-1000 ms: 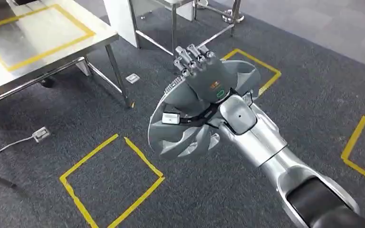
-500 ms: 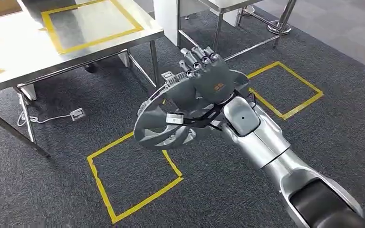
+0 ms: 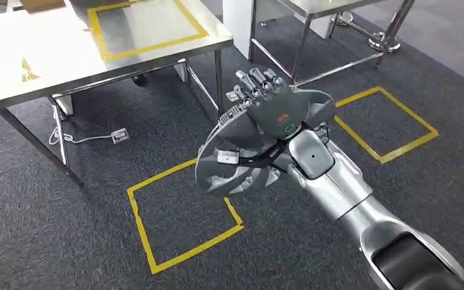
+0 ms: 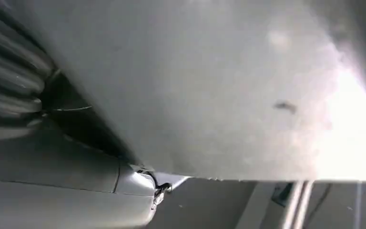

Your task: Take the parts from the cabinet and place them on the table.

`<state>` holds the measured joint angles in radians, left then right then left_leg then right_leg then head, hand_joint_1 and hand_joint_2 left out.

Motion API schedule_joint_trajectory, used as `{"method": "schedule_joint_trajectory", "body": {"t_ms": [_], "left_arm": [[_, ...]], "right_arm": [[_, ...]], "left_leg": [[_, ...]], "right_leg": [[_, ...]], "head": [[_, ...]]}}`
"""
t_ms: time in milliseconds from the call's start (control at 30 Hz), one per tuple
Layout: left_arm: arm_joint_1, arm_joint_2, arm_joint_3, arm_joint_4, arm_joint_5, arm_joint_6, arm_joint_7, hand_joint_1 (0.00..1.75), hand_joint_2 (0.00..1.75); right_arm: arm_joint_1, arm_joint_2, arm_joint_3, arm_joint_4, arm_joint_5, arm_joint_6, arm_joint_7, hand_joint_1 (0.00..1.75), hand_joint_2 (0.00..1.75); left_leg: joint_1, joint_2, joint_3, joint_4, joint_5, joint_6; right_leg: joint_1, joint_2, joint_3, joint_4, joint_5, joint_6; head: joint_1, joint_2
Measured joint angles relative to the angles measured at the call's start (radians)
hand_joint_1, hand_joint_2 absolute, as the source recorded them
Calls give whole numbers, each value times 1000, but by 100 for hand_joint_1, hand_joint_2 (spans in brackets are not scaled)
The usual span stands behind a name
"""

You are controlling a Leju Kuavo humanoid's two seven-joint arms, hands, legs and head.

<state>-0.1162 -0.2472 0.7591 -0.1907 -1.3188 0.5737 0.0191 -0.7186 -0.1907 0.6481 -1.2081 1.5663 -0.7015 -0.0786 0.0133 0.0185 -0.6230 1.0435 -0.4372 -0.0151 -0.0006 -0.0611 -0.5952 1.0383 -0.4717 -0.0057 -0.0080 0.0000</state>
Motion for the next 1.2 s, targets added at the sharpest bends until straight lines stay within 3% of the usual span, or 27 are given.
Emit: {"method": "schedule_joint_trajectory", "body": {"t_ms": [33,100,167,267,333,467,533,567,600,633,667,700,733,767,800,867,900,933,967,1033,1067,1133,1167,1200], "left_arm": [[0,0,0,0,0,0,5,0,175],[0,0,0,0,0,-7,12,0,175],[-2,0,0,0,5,-8,16,0,175],[-3,1,0,0,10,-8,16,0,175],[-3,2,0,0,10,-8,16,0,175],[-5,4,0,0,9,-8,16,0,175],[-6,4,0,0,9,-8,17,0,175],[-6,5,0,-1,9,-9,17,0,175],[-7,4,0,-1,9,-10,17,0,175],[-9,4,1,-2,9,-11,17,0,175],[-12,4,1,-2,10,-12,16,0,175],[-12,3,0,-2,10,-16,14,0,175],[-10,3,1,-2,11,-18,14,0,175],[-8,4,1,-2,13,-19,13,0,175],[-7,3,1,-2,13,-19,12,0,175],[-8,2,1,-1,16,-20,8,0,175],[-8,2,1,-1,17,-20,7,0,175],[-10,2,1,-1,18,-20,5,0,175],[-11,2,1,-2,19,-20,5,0,175],[-9,1,1,-2,19,-20,5,0,175],[-10,1,1,-2,19,-21,5,0,175],[-14,0,1,-2,19,-22,2,0,175],[-15,0,1,-2,19,-22,2,0,175],[-13,0,1,-2,19,-22,2,0,175]], "right_arm": [[0,0,0,-1,-8,0,-11,175,175],[1,0,-4,-3,-26,0,-37,175,175],[2,0,-11,-9,-29,0,-54,175,175],[10,0,-23,-17,-25,0,-68,175,175],[17,1,-28,-19,-23,0,-70,175,175],[23,3,-38,-19,-11,0,-71,175,175],[23,3,-42,-19,-2,0,-70,175,175],[23,3,-45,-19,2,0,-68,175,175],[22,3,-46,-19,2,1,-68,175,175],[19,4,-47,-19,2,0,-68,175,175],[19,4,-48,-19,2,0,-68,175,175],[23,3,-49,-18,2,0,-67,175,175],[28,2,-49,-18,2,1,-66,175,175],[34,2,-49,-18,2,1,-65,175,175],[37,2,-49,-18,2,1,-65,175,175],[36,2,-50,-18,2,1,-64,175,175],[36,1,-50,-18,2,1,-64,175,175],[36,1,-50,-18,2,0,-62,175,175],[36,1,-50,-18,3,1,-63,175,175],[38,0,-51,-18,3,1,-62,175,175],[38,0,-52,-18,3,1,-62,175,175],[35,-1,-52,-18,2,0,-61,175,175],[34,0,-52,-18,2,0,-62,175,175],[38,0,-52,-18,3,1,-62,175,175]], "left_leg": [[-1,-2,0,1,0,1],[-3,-3,-1,1,0,6],[-5,-3,-2,2,-1,13],[-10,-2,-5,2,-2,23],[-14,-2,-7,3,-1,29],[-21,-4,-11,3,-1,40],[-15,-10,-18,-7,-15,56],[-11,-16,0,-9,-15,62],[-10,-18,6,-9,-17,65],[-10,-21,9,-9,-19,67],[-10,-23,11,-8,-21,68],[-11,-27,14,-8,-24,68],[-11,-31,19,-7,-29,65],[-10,-36,26,-7,-34,61],[-10,-39,36,-6,-40,56],[-7,-42,62,-6,-57,42],[-7,-43,60,-7,-67,35],[-8,-44,73,-4,-74,27],[-7,-43,73,-15,-78,18],[-9,-43,90,-7,-60,0],[-8,-42,89,11,-64,-4],[-6,-31,21,138,-23,-11],[-6,-30,-33,212,-31,-16],[-6,-30,-81,264,-73,-19]], "right_leg": [[0,1,0,-2,7,-15],[1,0,4,-9,8,-16],[0,1,6,-17,13,-8],[-5,0,7,-24,18,18],[-9,0,6,-24,19,29],[-16,-5,7,-29,23,44],[-17,-4,9,-8,34,53],[-20,2,-3,1,28,55],[-23,26,-13,30,12,57],[-24,42,-44,89,-19,55],[-24,53,-97,183,-59,57],[-24,57,-142,257,-86,59],[-24,58,-176,304,-95,60],[-25,58,-188,302,-79,58],[-26,58,-176,257,-46,57],[-26,58,-100,76,43,52],[-27,58,-71,-6,98,47],[-17,58,-74,-12,58,40],[-13,56,-70,-12,41,32],[-15,60,-50,-29,43,11],[-18,60,-25,-30,46,2],[-17,57,11,-36,21,-12],[-16,56,27,-38,8,-14],[-15,56,47,-41,-8,-15]], "head": [[0,0],[3,0],[3,0],[3,0],[2,0],[2,0],[3,0],[3,0],[8,0],[10,0],[10,0],[11,0],[11,0],[12,0],[12,0],[13,0],[13,0],[11,0],[13,0],[13,0],[13,0],[4,0],[5,0],[5,0]]}}
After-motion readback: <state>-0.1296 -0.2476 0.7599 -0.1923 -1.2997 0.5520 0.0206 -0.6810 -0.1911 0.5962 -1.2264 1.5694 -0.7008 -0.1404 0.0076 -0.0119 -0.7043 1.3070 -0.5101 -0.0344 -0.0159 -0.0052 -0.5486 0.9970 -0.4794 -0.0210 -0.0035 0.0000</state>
